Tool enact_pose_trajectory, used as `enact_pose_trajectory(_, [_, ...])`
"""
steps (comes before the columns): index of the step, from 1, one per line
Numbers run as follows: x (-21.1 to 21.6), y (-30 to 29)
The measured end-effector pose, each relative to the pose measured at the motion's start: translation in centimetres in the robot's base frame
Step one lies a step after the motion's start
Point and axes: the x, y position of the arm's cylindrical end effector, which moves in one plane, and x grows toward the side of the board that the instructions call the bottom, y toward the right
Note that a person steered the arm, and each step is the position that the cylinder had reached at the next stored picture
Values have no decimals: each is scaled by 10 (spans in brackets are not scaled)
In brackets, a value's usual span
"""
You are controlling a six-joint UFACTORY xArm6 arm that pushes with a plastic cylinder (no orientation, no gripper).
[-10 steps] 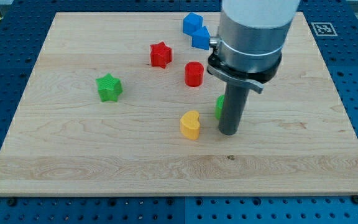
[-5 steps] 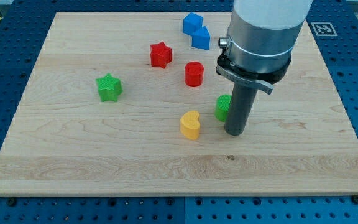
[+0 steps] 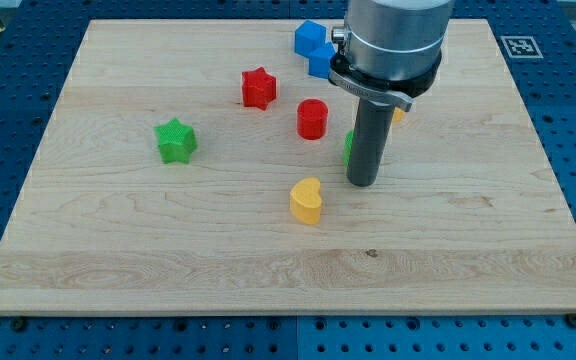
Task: Move the green circle closer to the yellow hexagon
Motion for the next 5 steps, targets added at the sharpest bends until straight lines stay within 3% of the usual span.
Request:
enact_pose_trajectory(2, [-39, 0])
enact_pose_trajectory(5, [-158, 0])
